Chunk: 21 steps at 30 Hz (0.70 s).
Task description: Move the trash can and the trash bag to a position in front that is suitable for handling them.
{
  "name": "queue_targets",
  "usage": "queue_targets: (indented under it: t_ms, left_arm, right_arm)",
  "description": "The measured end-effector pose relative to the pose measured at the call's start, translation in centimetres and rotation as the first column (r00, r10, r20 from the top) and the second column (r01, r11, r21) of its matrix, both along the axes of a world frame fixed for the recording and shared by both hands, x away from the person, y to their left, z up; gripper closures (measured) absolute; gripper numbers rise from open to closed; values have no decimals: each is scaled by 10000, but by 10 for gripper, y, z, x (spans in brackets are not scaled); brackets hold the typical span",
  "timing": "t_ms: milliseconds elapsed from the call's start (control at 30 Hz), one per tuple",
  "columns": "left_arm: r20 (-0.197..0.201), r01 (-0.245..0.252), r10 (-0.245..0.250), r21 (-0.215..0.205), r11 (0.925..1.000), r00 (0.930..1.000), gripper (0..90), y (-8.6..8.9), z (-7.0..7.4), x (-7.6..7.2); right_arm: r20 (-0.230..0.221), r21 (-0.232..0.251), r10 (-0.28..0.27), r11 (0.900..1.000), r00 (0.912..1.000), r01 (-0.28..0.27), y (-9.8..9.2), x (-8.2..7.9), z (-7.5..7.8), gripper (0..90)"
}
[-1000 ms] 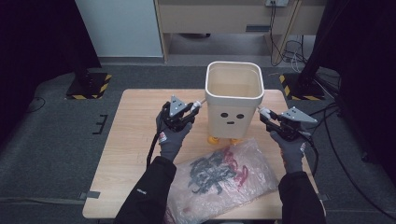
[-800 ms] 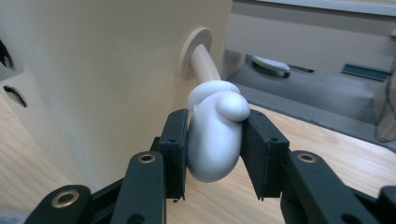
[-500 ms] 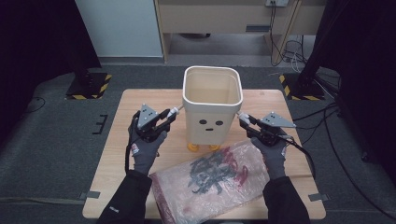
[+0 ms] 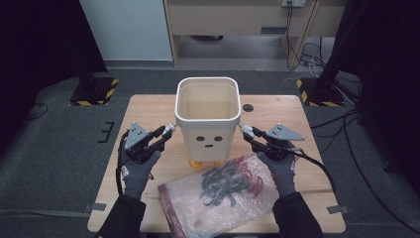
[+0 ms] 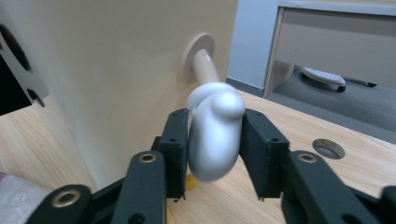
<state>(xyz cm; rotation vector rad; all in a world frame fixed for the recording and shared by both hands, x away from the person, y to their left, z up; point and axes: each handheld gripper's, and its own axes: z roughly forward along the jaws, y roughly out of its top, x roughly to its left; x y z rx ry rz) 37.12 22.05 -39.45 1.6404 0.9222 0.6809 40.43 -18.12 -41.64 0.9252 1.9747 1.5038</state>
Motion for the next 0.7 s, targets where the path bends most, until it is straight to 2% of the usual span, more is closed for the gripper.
queue_targets:
  t_ms: [133,167,200,267,300,333,367,400,433,467,500,533,567,600,633,667,700]
  left_arm:
    - [136,101,-101,-45,9999,9999,552,6,0,-10]
    - [182,66,-68,82,9999,9998,552,8,-1,-14]
    - [219,55,-60,237,9997,9997,524,12,-5,-23]
    - [189,-14,3,552,9985,9998,497,16,-13,-32]
    - [189,-14,3,552,9985,9998,484,16,-13,-32]
    - [9,50,-51,713,9974,10000,476,21,-25,-40]
    - [9,50,-51,713,9974,10000,468,21,-25,-40]
    - [-330,102,-69,986,9951,9994,458,25,-38,-46]
    - [-330,102,-69,986,9951,9994,453,25,-38,-46]
    - [-704,120,-55,929,9956,9975,449,29,-52,-51]
    - [-923,142,-63,852,9963,9957,445,31,-58,-53]
    - [-923,142,-63,852,9963,9957,443,31,-58,-53]
    - [-1143,166,-70,832,9964,9934,443,31,-65,-55]
    - [-1460,264,-98,1125,9933,9892,442,31,-77,-59]
    - [-1460,264,-98,1125,9933,9892,442,31,-77,-59]
    - [-1617,343,-141,1225,9919,9867,439,31,-82,-61]
    - [-1796,396,-170,1230,9916,9836,439,31,-86,-63]
  right_arm:
    - [293,-304,-194,9993,9994,203,-14,-11,9,494]
    - [293,-304,-194,9993,9994,203,-14,-11,9,494]
    - [332,-537,-412,9976,9986,429,-22,-18,12,446]
    - [169,-491,-491,9975,9986,499,-31,-23,9,416]
    - [38,-533,-628,9966,9980,629,-36,-25,6,405]
    - [-69,-634,-729,9954,9973,723,-41,-27,2,397]
    - [-69,-634,-729,9954,9973,723,-41,-27,2,397]
    - [-432,-790,-1018,9920,9939,982,-52,-30,-10,355]
    - [-432,-790,-1018,9920,9939,982,-52,-30,-10,355]
    - [-746,-1165,-1301,9858,9887,1210,-61,-33,-25,335]
    - [-938,-1370,-1498,9812,9843,1362,-65,-33,-34,323]
    - [-938,-1370,-1498,9812,9843,1362,-65,-33,-34,323]
    - [-1405,-1664,-1647,9760,9763,1407,-71,-35,-50,323]
    - [-1620,-1866,-1695,9726,9721,1385,-73,-35,-59,320]
    - [-1620,-1866,-1695,9726,9721,1385,-73,-35,-59,320]
    - [-1942,-2416,-1814,9613,9640,1322,-77,-33,-71,317]
    - [-1942,-2416,-1814,9613,9640,1322,-77,-33,-71,317]
